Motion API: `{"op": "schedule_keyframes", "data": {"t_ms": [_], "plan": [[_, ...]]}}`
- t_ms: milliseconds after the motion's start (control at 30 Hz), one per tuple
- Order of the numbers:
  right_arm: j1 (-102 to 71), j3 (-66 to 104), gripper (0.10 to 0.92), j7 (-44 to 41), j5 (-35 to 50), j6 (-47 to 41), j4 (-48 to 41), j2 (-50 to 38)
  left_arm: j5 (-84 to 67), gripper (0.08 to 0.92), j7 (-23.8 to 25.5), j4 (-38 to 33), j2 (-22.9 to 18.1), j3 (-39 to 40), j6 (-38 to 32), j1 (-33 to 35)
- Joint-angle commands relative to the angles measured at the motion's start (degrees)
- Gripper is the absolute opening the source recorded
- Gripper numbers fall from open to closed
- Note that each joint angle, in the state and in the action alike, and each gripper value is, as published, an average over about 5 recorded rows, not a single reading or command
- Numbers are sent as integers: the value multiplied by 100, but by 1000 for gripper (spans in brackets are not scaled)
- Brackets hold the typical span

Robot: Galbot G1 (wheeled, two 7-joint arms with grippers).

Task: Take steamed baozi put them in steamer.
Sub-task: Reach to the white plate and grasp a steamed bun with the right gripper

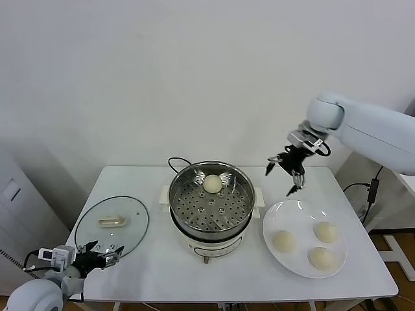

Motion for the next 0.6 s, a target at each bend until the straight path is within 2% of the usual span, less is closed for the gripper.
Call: {"op": "schedule_keyframes", "data": {"t_ms": [33,600], "plan": [[-524,-181,823,310,255,-1120,426,-745,-2,823,-8,-17,-14,-15,10,10],[-2536,1271,823,675,-563,-1115,-126,-404,6,823,-84,-43,-95,-17,102,-12]]}}
